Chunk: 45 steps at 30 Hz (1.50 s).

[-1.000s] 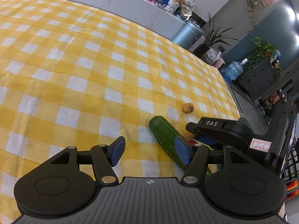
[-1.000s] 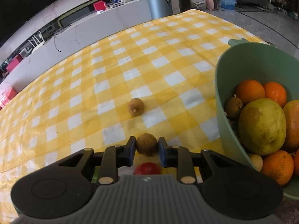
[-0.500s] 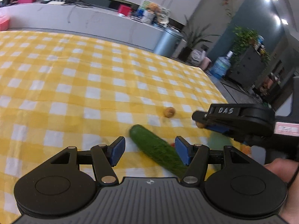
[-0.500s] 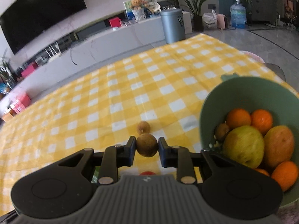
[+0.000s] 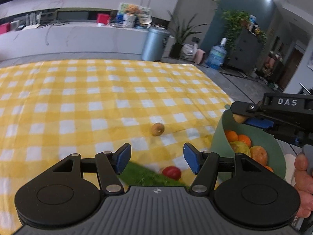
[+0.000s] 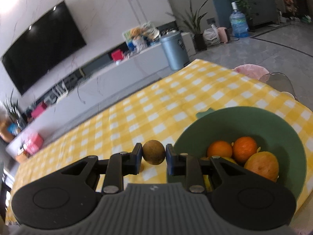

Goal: Organize fruits
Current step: 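Lift the kiwi with the right gripper while the left gripper moves to another kiwi, then carry the kiwi over the colander with the right gripper while the left gripper grasps another kiwi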

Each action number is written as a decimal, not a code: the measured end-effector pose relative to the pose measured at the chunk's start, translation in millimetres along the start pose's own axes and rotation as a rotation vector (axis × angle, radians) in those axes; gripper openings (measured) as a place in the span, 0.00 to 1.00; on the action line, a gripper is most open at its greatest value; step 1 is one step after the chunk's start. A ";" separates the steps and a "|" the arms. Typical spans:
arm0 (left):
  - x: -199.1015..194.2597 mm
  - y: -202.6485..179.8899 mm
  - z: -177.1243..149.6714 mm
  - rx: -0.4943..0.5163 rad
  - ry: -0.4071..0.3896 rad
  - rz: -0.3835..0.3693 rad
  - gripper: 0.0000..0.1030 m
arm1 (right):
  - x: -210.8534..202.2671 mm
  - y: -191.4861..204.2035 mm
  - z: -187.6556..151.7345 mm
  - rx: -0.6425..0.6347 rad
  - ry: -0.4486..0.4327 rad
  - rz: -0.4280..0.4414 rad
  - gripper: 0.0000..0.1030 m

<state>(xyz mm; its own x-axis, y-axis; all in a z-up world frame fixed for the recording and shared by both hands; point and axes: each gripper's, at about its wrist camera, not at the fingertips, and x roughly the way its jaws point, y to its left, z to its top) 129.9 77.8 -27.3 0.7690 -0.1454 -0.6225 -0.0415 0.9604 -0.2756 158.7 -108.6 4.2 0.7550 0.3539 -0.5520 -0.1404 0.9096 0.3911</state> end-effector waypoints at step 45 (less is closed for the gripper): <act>56.6 -26.6 44.5 0.047 0.071 0.083 0.25 | -1.2 -33.9 9.5 0.102 -0.005 0.013 0.22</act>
<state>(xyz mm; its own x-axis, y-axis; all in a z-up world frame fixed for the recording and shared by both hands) 203.0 54.6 -22.6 0.7170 -0.0800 -0.6925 -0.0716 0.9797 -0.1873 168.7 -142.0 -1.5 0.7567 0.3639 -0.5432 -0.0843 0.8782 0.4708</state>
